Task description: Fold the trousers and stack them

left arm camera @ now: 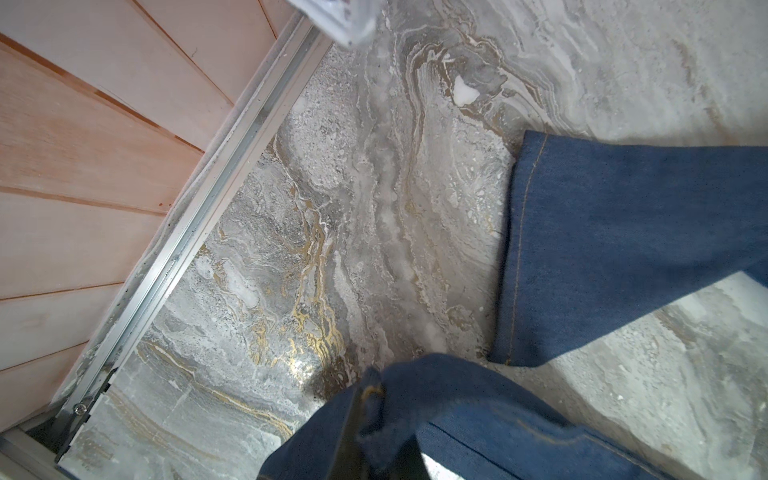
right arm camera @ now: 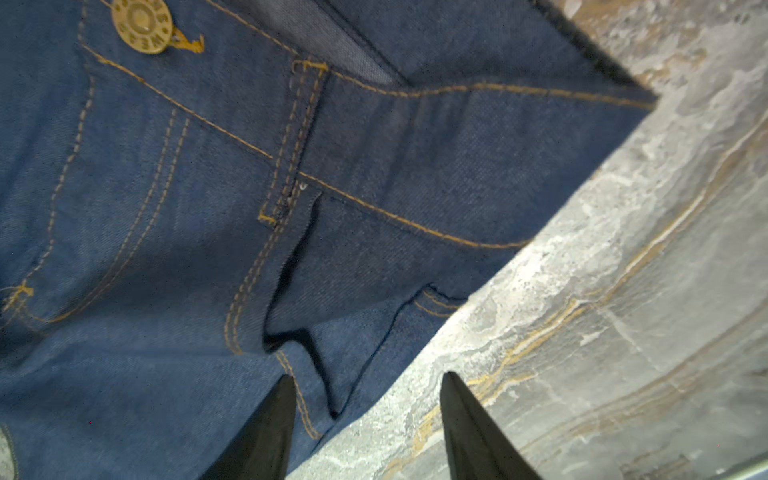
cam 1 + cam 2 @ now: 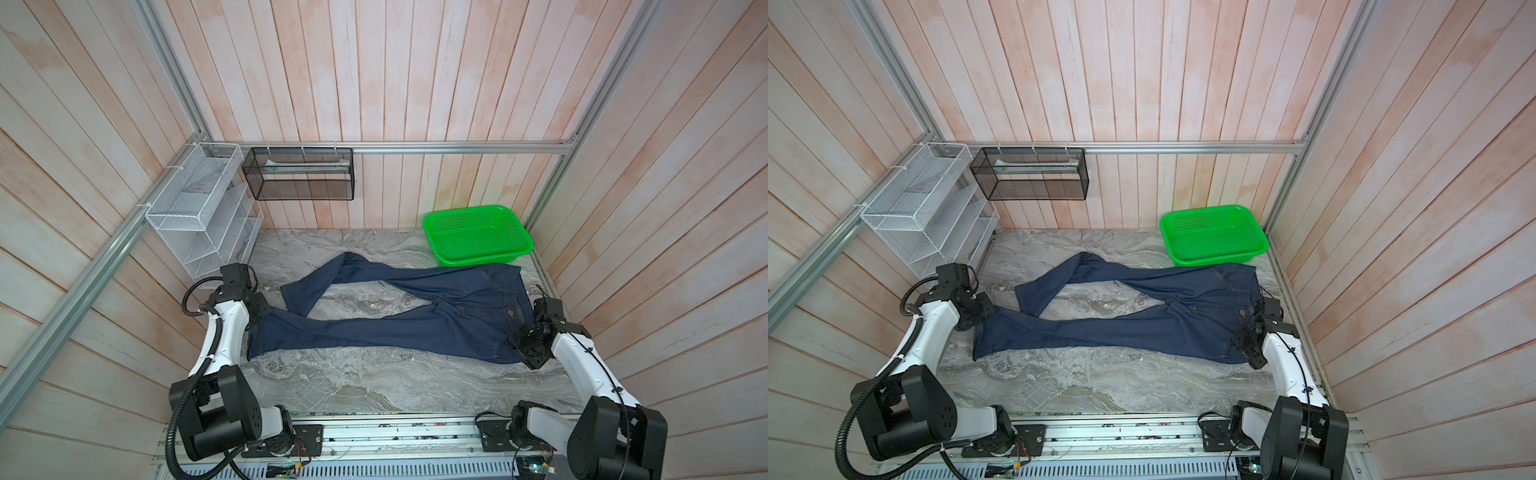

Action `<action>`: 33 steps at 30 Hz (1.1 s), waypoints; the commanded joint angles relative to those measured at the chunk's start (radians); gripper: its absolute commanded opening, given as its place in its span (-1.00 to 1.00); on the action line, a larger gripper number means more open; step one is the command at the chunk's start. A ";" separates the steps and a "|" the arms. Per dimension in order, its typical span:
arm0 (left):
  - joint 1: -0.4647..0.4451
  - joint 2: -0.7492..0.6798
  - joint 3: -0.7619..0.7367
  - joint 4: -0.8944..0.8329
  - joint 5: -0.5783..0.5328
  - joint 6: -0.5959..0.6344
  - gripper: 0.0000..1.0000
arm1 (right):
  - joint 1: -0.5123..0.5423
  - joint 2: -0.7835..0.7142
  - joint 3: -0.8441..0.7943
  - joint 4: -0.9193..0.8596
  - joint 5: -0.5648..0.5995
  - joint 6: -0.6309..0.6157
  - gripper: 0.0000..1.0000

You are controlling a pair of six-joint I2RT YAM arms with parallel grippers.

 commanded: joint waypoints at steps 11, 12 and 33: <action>0.006 0.018 -0.003 0.025 0.014 0.011 -1.00 | -0.009 0.106 -0.081 0.206 -0.034 0.084 -0.24; 0.006 0.019 -0.001 0.026 0.014 0.012 -1.00 | -0.008 0.107 -0.088 0.219 -0.047 0.093 -0.35; -0.005 0.211 0.283 -0.053 0.029 0.017 -1.00 | -0.031 0.079 0.310 0.140 -0.059 0.118 -1.00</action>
